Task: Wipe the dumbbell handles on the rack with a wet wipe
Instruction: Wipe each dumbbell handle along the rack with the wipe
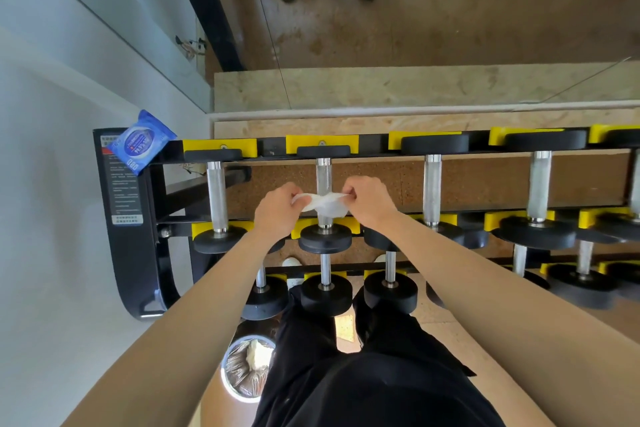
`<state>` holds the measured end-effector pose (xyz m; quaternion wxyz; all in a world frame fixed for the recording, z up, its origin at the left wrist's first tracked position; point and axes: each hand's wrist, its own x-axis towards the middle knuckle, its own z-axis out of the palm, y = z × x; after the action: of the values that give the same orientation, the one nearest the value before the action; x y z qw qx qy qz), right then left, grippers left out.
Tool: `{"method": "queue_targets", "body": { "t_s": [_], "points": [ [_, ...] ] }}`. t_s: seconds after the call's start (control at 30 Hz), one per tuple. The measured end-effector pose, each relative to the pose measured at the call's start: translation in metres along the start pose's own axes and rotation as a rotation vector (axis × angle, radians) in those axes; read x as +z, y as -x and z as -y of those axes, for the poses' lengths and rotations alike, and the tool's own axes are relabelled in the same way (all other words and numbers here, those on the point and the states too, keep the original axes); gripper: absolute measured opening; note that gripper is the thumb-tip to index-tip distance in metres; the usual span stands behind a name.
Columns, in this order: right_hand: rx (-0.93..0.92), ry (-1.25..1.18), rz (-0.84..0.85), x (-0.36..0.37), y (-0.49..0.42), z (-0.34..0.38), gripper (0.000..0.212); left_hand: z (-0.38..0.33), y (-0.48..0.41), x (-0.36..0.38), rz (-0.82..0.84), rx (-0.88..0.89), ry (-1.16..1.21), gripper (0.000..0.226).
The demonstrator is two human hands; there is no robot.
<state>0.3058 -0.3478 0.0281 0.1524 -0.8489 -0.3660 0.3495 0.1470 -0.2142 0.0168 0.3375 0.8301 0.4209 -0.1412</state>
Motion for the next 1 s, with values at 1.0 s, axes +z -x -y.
{"method": "queue_targets", "body": {
  "t_s": [1.0],
  "points": [
    [0.525, -0.969, -0.184, -0.007, -0.034, 0.037, 0.014, -0.026, -0.040, 0.004, -0.175, -0.369, 0.735, 0.022]
  ]
}}
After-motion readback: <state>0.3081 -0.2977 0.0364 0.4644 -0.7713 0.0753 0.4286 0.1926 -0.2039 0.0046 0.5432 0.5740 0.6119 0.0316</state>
